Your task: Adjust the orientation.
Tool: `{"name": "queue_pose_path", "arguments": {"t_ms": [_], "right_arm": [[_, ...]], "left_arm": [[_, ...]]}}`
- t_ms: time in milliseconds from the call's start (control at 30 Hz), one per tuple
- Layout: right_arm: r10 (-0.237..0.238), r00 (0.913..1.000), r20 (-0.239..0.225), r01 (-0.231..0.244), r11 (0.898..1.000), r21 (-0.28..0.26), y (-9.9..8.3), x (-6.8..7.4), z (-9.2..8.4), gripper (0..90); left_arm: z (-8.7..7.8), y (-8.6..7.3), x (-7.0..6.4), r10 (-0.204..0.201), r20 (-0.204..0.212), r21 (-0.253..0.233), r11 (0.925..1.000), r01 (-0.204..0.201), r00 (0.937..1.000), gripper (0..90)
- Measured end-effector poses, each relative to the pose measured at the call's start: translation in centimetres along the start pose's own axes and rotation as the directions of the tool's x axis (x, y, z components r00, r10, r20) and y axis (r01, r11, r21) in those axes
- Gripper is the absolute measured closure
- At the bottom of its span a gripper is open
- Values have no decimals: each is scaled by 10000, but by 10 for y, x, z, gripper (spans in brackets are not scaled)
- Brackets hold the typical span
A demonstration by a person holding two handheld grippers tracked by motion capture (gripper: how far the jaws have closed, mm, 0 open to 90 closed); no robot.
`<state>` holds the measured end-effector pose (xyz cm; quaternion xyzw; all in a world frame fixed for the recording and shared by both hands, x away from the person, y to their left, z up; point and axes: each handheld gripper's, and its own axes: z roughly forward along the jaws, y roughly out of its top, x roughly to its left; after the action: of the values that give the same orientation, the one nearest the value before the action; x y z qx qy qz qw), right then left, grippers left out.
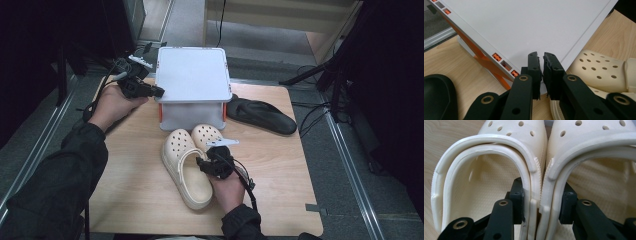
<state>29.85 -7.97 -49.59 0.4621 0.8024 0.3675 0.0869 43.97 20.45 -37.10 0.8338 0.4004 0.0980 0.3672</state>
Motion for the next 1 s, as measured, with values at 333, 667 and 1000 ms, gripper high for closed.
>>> {"name": "queue_pose_path", "arguments": {"t_ms": [333, 667, 1000], "right_arm": [[174, 9982, -581, -191, 9994, -289, 10, -9, -11, 663], [-155, 9983, -554, 126, 9985, -529, 44, -16, -15, 662], [-105, 9984, -558, 72, 9982, -603, 76, -26, 6, 661]], "left_arm": [[0, 1, 2, -311, 51, 59, 9995, 310, 9995, 875], [0, 2, 2, -188, -54, 166, 9997, 189, 9998, 899], [1, 1, 1, -199, -92, 56, 9998, 200, 9998, 900]]}}
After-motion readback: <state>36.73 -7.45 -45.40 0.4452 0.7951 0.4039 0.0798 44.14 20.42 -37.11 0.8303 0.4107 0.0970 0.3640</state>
